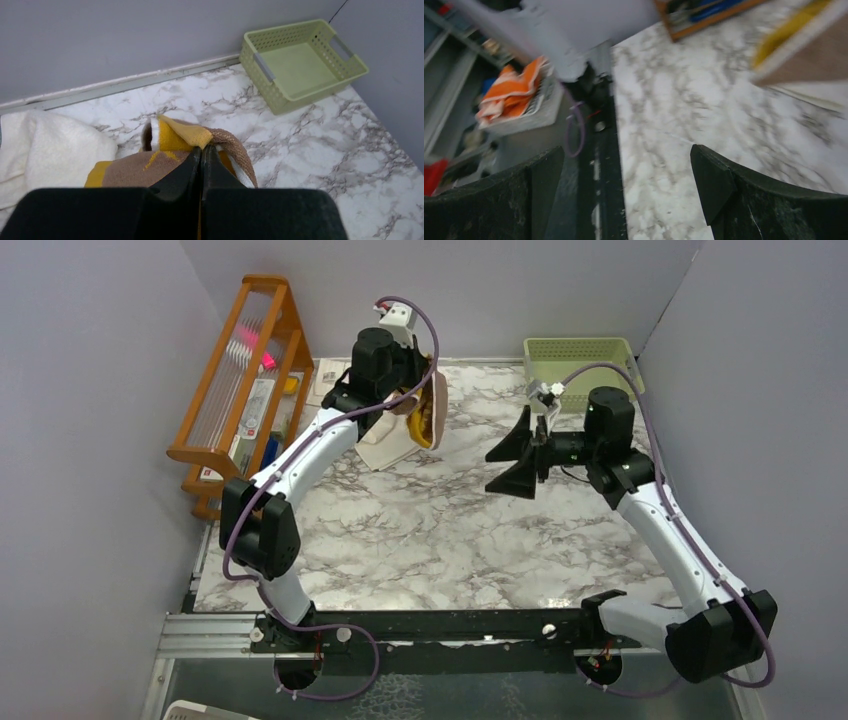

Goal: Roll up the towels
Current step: Pick up the towel at the corner of the board.

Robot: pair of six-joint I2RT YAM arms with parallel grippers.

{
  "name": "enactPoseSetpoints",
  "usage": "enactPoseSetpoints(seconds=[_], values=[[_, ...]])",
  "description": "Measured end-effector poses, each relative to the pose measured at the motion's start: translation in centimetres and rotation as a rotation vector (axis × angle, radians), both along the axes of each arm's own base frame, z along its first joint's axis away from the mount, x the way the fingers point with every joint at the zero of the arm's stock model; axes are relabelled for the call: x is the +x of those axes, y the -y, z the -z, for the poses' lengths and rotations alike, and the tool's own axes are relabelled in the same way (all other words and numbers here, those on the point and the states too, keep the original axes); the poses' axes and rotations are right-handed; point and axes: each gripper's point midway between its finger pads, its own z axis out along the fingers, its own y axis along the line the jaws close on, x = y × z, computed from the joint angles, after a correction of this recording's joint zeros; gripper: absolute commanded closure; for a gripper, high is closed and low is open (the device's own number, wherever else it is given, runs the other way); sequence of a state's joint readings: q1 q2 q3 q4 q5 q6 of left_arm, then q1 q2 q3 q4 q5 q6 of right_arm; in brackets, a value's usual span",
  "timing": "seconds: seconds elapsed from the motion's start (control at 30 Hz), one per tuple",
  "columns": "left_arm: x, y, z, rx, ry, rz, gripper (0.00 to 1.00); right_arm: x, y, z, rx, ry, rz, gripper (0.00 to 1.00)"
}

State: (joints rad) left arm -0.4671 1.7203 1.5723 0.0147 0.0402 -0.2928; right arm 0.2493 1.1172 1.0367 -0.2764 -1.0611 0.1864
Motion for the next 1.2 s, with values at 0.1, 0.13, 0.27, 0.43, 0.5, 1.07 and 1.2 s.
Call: enactPoseSetpoints(seconds=[0.1, 0.13, 0.27, 0.43, 0.5, 1.07, 1.2], values=[[-0.6, -0.2, 2.1, 0.059, -0.046, 0.019, 1.00, -4.8, -2.0, -0.9, 0.060, -0.007, -0.280, 0.00], [-0.8, -0.3, 2.9, 0.076, -0.065, 0.025, 1.00, -6.2, -2.3, -1.3, 0.076, 0.012, -0.351, 0.00], [-1.6, -0.6, 5.2, 0.125, -0.116, 0.041, 1.00, -10.1, -2.6, -2.8, 0.123, 0.128, -0.546, 0.00], [-2.7, -0.9, 6.0, 0.143, -0.131, 0.063, 1.00, -8.3, -3.3, -8.7, 0.143, 0.299, -0.615, 0.00], [-3.2, -1.0, 5.7, 0.142, -0.126, 0.068, 1.00, -5.9, -3.7, -11.9, 0.152, 0.433, -0.613, 0.00], [-4.5, -1.8, 5.1, 0.170, -0.106, 0.078, 1.00, 2.9, 0.0, -7.7, -0.008, 0.264, -0.336, 0.00], [-4.4, -1.6, 4.4, 0.170, -0.104, 0.092, 1.00, 4.9, 2.3, -5.5, -0.212, 0.248, 0.001, 0.00]])
